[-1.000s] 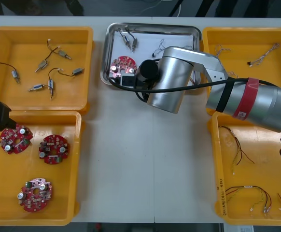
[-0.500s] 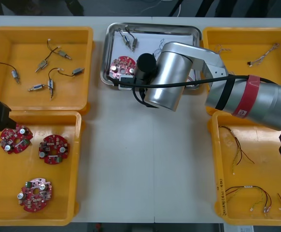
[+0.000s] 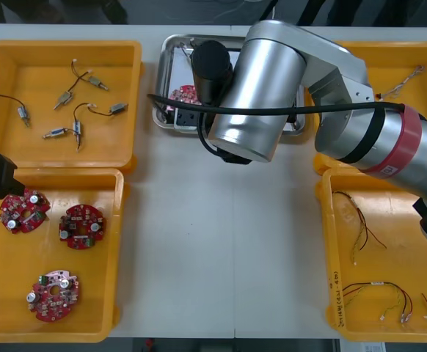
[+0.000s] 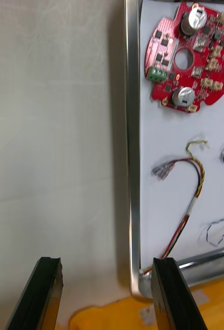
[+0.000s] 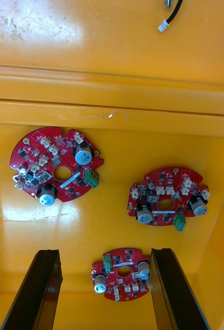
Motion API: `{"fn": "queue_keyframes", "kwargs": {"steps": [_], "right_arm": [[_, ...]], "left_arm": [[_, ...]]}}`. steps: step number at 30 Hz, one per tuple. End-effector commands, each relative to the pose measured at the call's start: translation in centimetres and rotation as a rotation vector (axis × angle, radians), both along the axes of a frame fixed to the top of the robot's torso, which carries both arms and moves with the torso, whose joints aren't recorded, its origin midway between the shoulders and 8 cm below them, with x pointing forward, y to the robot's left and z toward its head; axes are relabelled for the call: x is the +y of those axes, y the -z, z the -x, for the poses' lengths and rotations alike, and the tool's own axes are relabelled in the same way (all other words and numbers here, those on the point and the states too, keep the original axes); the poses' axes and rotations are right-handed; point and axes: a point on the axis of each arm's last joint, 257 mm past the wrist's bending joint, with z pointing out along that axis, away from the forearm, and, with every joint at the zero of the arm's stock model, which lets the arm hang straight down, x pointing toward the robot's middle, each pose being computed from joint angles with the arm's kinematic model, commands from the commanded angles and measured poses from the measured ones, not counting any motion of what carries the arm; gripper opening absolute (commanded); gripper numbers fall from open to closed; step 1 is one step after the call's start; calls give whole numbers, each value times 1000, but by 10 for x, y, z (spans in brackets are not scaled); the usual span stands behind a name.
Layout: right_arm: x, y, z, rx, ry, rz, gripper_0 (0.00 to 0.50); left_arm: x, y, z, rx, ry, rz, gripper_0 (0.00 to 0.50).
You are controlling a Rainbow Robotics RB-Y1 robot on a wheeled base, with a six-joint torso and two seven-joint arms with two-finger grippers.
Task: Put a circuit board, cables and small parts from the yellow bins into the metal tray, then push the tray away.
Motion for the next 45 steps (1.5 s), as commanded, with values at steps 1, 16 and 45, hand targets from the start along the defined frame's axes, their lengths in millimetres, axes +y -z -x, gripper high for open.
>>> {"fn": "queue_keyframes", "kwargs": {"steps": [1, 16, 45], "right_arm": [[-1, -19, 30, 25, 101, -112, 500], [-13, -58, 69, 4, 224, -430, 500], [-260, -62, 71, -20, 827, -801, 500]], "left_arm": [[16, -16, 3, -27, 21, -58, 500], [16, -16, 3, -27, 21, -58, 500], [16, -16, 3, -27, 21, -58, 500]]}}
